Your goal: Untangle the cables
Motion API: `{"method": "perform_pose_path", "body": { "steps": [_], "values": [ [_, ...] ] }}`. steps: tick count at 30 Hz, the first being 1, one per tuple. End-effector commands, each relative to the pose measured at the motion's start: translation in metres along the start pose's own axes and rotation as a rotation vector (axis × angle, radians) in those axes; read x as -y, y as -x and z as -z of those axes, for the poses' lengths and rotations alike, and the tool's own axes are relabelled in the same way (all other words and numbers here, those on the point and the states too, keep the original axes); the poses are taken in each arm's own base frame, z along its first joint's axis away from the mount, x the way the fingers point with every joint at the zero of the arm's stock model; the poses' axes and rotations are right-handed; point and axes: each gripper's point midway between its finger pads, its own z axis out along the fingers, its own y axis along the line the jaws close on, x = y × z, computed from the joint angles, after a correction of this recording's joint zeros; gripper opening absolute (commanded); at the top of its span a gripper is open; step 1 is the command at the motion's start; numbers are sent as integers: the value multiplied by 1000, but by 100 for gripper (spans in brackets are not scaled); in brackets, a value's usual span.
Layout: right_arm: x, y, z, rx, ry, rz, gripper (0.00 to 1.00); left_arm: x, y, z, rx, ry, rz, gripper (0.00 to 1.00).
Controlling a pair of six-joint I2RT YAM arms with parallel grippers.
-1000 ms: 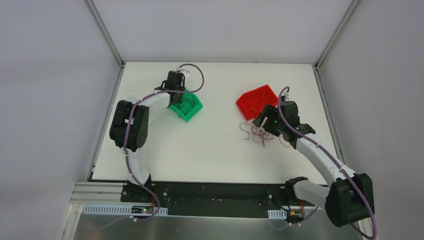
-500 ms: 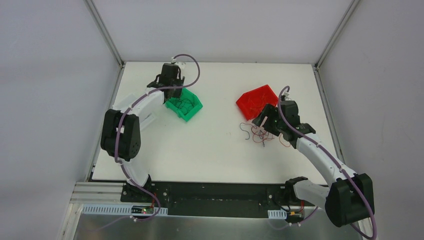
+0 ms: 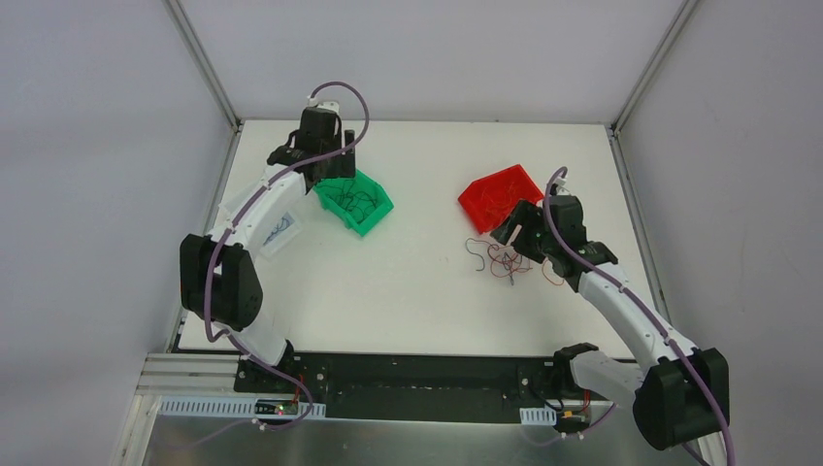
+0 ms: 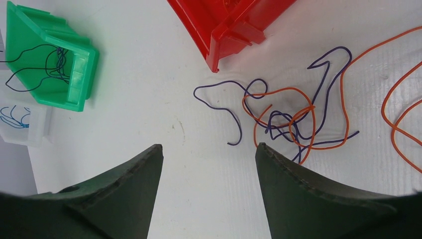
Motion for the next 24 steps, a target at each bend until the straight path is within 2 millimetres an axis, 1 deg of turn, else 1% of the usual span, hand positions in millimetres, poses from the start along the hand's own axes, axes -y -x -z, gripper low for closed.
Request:
{"method": "perform_pose_path", "body": {
  "steps": [1,4,6,10,12,14,15,16,17,18,19,20,22,23,24],
  "values": [
    [-11,12,10,39,40,-10,72,-2,15,29,-25,48,225,77],
    [-12,12,11,39,46,-12,72,18,15,29,-58,-34,322,78],
    [-13,12,12,39,50,-15,72,27,15,28,-75,-73,347,78],
    [-13,11,14,38,51,-12,72,28,10,21,-98,-73,342,78],
    [-12,9,16,35,47,-8,72,30,6,23,-115,-93,351,78],
    [-9,8,18,33,35,-5,72,38,-1,28,-138,-140,370,78],
    [-5,8,18,35,15,-6,73,48,-7,32,-167,-196,375,78],
    [1,10,19,46,-20,-12,74,57,-15,35,-200,-245,375,81],
    [12,14,20,71,-81,-23,74,65,-24,38,-233,-291,376,86],
    [24,16,21,90,-144,-30,75,73,-34,43,-267,-334,373,97],
    [36,17,22,112,-206,-48,82,78,-43,47,-286,-356,369,99],
    [53,22,24,160,-293,-66,90,83,-52,52,-290,-368,348,99],
    [74,23,26,189,-391,-89,95,94,-74,65,-280,-381,267,99],
    [83,21,26,187,-426,-101,95,96,-75,71,-257,-380,249,99],
    [91,20,25,181,-449,-116,96,102,-81,77,-251,-397,224,99]
  ]
}}
